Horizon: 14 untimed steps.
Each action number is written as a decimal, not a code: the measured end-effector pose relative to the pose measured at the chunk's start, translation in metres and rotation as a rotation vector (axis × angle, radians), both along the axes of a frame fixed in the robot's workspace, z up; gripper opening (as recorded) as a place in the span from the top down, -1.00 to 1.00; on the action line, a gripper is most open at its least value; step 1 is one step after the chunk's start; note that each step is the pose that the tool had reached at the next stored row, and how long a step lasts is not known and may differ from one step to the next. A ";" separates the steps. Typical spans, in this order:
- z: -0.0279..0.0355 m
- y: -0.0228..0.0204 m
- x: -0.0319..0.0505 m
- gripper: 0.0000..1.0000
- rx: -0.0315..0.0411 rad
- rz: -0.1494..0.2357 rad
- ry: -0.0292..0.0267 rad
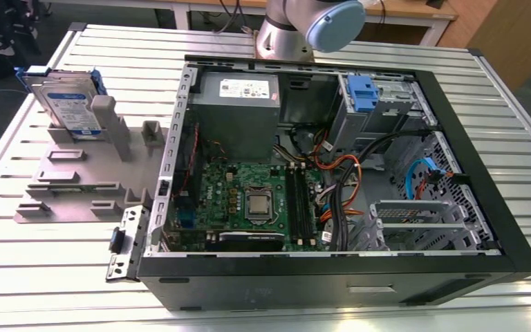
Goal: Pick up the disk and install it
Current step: 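Pick up the disk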
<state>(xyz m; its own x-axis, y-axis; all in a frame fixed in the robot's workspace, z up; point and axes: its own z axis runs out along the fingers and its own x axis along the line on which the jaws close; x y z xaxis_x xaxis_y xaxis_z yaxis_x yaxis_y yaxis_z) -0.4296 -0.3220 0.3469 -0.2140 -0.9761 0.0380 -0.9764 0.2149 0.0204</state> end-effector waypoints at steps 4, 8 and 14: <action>-0.0023 0.0001 0.0001 0.05 0.0001 0.022 -0.0228; -0.0054 0.0001 0.0000 0.05 0.0004 0.046 -0.0349; -0.0057 0.0000 -0.0003 0.05 0.0002 0.047 -0.0349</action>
